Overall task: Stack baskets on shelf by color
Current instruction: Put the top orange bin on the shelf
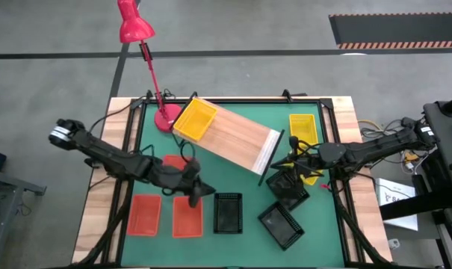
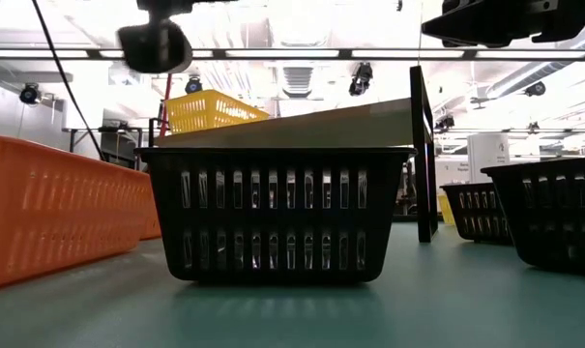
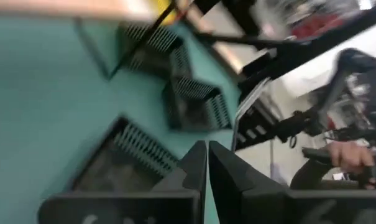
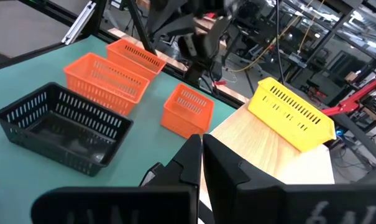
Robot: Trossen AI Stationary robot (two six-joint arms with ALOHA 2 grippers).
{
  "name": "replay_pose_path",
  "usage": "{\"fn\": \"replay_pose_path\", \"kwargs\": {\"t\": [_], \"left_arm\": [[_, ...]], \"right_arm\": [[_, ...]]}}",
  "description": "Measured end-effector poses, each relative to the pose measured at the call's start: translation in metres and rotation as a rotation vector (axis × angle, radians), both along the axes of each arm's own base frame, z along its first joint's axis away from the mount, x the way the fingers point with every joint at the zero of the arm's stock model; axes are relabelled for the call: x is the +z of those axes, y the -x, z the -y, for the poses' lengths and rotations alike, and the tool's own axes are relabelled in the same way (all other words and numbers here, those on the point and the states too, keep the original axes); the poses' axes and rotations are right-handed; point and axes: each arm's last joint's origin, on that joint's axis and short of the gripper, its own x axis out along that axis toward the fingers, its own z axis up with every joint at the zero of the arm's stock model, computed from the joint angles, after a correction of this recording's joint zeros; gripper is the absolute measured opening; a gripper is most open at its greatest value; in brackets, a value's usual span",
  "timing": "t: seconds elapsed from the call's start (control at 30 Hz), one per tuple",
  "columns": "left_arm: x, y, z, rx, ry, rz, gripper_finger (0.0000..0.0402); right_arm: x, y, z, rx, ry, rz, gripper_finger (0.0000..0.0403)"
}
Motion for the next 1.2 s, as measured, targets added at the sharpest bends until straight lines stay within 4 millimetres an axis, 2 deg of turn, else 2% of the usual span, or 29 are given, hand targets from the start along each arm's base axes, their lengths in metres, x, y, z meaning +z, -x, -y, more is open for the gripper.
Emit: {"fn": "replay_pose_path", "kwargs": {"t": [0.17,0.3,0.37,0.5,0.63,0.9,1.2], "left_arm": [[-0.018,0.008,-0.001,0.106,0.079,-0.335,0.0001],[-0.033,0.022,-0.012,0.248,0.056,-0.620,0.0001],[-0.038,0.024,-0.017,0.324,0.065,-0.697,0.0001],[-0.040,0.016,-0.021,0.371,0.077,-0.712,0.0001],[-0.050,0.007,-0.021,0.402,0.048,-0.745,0.0001],[-0.056,-0.024,-0.014,0.432,0.009,-0.813,0.0001],[-0.047,-0.028,-0.018,0.423,-0.126,-0.842,0.0001]], "right_arm": [[0.000,0.001,0.000,-0.002,-0.007,-0.007,0.0009],[-0.001,0.001,0.000,-0.002,-0.005,-0.014,0.0009],[-0.001,0.001,0.000,-0.002,-0.005,-0.016,0.0009],[-0.001,0.002,0.000,-0.002,-0.005,-0.021,0.0009],[-0.002,0.002,0.000,-0.002,-0.004,-0.029,0.0009],[-0.003,0.002,0.000,-0.003,0.000,-0.047,0.0009],[-0.004,0.002,0.001,-0.002,0.005,-0.053,0.0009]]}}
